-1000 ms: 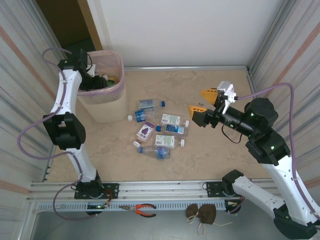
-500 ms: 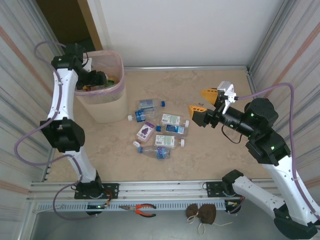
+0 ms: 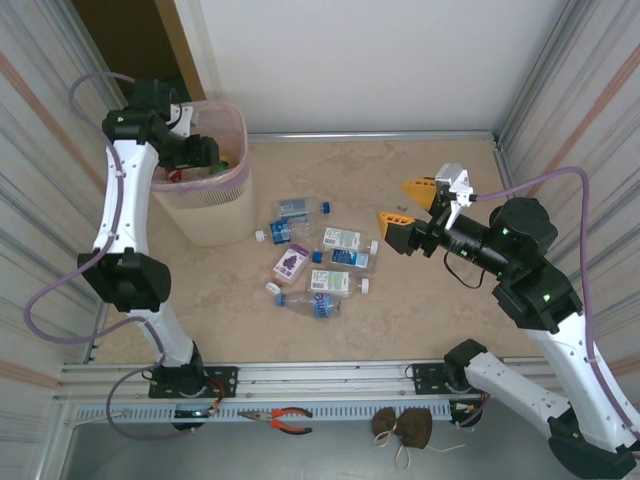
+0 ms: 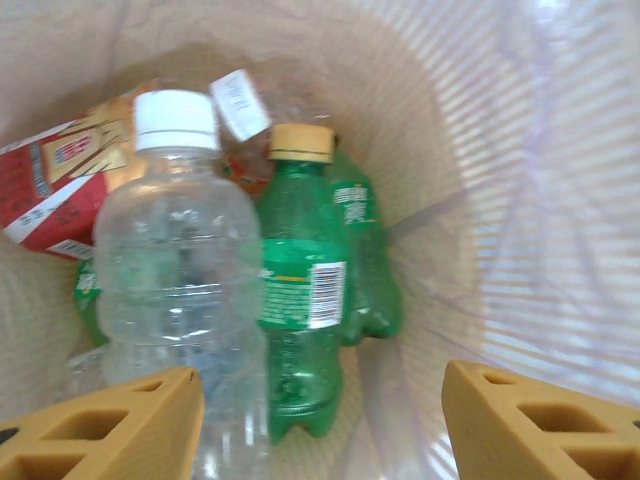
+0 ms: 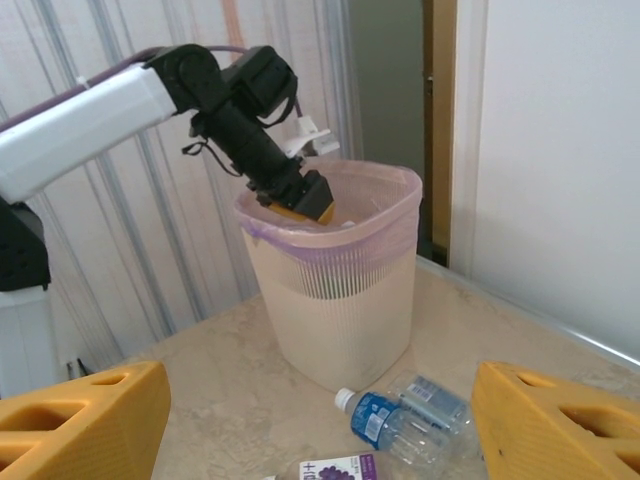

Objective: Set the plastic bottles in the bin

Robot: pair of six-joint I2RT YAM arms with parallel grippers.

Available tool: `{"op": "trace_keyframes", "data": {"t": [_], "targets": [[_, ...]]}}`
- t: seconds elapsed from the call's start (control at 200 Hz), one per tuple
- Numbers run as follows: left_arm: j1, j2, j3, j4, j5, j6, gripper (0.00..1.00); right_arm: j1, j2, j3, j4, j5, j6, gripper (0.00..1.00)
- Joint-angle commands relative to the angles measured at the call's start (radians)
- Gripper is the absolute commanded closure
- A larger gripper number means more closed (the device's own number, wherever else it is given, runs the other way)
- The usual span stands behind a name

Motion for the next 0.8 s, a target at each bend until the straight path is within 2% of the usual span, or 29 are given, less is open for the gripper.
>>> {"op": "trace_keyframes", "data": {"t": [0.0,0.17,0.381,0.516,0.797], "targets": [[-0.012,-0.111,0.022,0.044,0.093,0.029,0.36,0.010,0.004,0.026,-0.040,0.042,-0.012,0.22],[-0.034,-0.205,-0.027,0.120,0.165,0.033,0.35,0.011,0.040,0.020,-0.096,0.051,-0.045,0.22],[-0.036,-0.334,-0.179,0.235,0.252,-0.006,0.35,0.040,0.138,0.019,-0.204,0.033,-0.145,0.23],[-0.034,-0.402,-0.271,0.291,0.278,-0.026,0.34,0.112,0.225,0.022,-0.287,0.066,-0.228,0.24],[-0.027,-0.457,-0.364,0.311,0.274,-0.040,0.34,0.306,0.462,0.011,-0.394,0.220,-0.358,0.23]]}}
